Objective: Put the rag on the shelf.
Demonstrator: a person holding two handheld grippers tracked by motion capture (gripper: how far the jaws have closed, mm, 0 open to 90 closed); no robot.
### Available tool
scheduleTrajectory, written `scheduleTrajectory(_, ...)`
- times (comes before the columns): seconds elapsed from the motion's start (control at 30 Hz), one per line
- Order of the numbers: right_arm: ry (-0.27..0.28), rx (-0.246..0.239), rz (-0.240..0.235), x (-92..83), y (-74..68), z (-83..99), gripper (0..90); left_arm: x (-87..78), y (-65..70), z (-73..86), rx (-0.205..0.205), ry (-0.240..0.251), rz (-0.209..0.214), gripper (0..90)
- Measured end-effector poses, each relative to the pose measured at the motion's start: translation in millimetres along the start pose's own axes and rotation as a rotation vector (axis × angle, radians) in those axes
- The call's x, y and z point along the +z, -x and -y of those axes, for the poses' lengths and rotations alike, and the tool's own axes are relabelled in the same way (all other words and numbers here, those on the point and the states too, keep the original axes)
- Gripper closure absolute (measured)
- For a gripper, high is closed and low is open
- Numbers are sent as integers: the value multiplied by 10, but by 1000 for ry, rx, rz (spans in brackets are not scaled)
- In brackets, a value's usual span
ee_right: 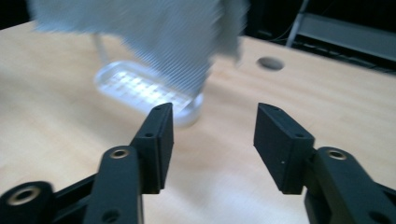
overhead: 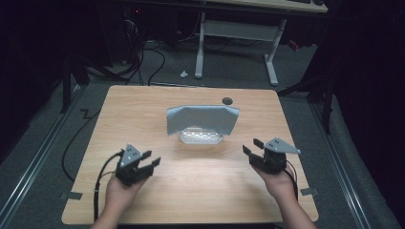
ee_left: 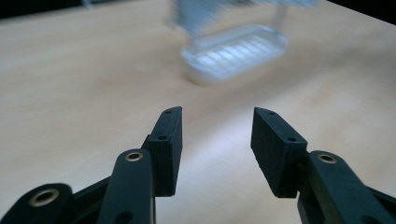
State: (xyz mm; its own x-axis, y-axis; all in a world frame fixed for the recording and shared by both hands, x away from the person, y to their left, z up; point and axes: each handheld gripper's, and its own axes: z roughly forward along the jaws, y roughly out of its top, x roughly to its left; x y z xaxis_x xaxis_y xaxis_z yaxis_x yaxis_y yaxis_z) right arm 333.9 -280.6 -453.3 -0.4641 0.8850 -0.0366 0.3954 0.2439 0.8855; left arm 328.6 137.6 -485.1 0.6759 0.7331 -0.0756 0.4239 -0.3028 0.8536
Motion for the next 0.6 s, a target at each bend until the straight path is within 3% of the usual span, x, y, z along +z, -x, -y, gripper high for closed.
scheduleTrajectory(0.17, -43, -19, -38, -84, -385, 274, 416, 150, 500, 179, 59, -85, 121, 493)
scheduleTrajectory(0.33, -89, -52, -72, -18, -740, 574, 404, 310, 832, 340, 141, -176, 143, 477)
scheduleTrajectory(0.4, -124, -93, -105, -8, -813, 603, 379, 314, 833, 328, 136, -163, 145, 469)
scheduleTrajectory(0.43, -112, -120, -98, -27, -829, 603, 393, 307, 808, 320, 121, -155, 149, 469)
scheduleTrajectory(0.47, -106, -124, -89, -43, -820, 616, 402, 298, 781, 315, 110, -150, 143, 469)
scheduleTrajectory(0.53, -122, -84, -100, -34, -778, 654, 403, 275, 725, 310, 94, -143, 131, 469)
scheduleTrajectory(0.6, -126, -88, -92, -23, -742, 671, 403, 253, 671, 315, 75, -136, 119, 469)
